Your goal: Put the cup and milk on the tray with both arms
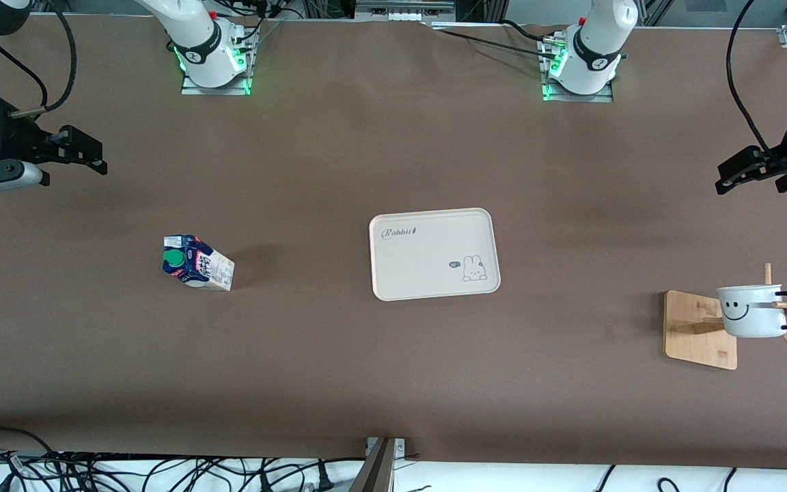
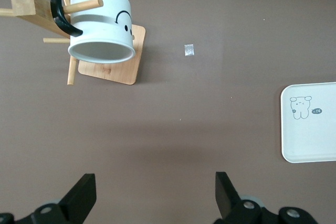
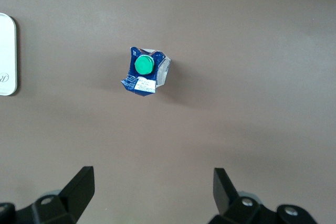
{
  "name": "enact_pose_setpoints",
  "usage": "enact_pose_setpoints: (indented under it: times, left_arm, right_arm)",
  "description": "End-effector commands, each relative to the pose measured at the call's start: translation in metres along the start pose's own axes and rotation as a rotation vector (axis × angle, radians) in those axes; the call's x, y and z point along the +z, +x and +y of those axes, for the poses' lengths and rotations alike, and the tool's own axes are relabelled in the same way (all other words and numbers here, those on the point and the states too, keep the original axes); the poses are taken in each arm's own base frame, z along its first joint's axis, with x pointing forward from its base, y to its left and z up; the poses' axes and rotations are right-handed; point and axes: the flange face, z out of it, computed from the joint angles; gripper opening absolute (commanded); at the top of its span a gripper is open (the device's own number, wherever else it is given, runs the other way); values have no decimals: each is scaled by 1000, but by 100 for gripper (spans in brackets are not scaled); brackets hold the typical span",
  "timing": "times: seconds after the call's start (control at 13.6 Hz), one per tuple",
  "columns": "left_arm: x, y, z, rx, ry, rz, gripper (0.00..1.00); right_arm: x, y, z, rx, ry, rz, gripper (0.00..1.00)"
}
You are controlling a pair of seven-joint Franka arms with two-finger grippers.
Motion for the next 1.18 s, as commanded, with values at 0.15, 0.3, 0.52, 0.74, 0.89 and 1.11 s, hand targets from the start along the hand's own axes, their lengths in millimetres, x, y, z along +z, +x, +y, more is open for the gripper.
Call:
enact_pose_setpoints:
  times: [0.15, 0.3, 0.52, 0.74, 0.89, 1.11]
  left_arm:
    - [-7, 2, 1, 15, 4, -3, 100]
    - [-7, 2, 0, 14, 4, -5, 100]
    - [-7, 2, 0, 14, 4, -5, 100]
    - [-7, 2, -1, 12, 4, -3, 100]
    - [-7, 2, -2, 11, 4, -3, 100]
    - [-7, 2, -2, 11, 4, -3, 100]
  right_arm:
    - [-7, -1, -2, 7, 21, 3, 100]
    - [-7, -1, -2, 7, 22, 3, 100]
    - [-7, -1, -1, 8, 23, 4, 100]
    - [-7, -2, 3, 10, 23, 4, 100]
    - [-8, -2, 3, 13, 22, 5, 100]
    - [-5, 2, 3, 3, 20, 11, 100]
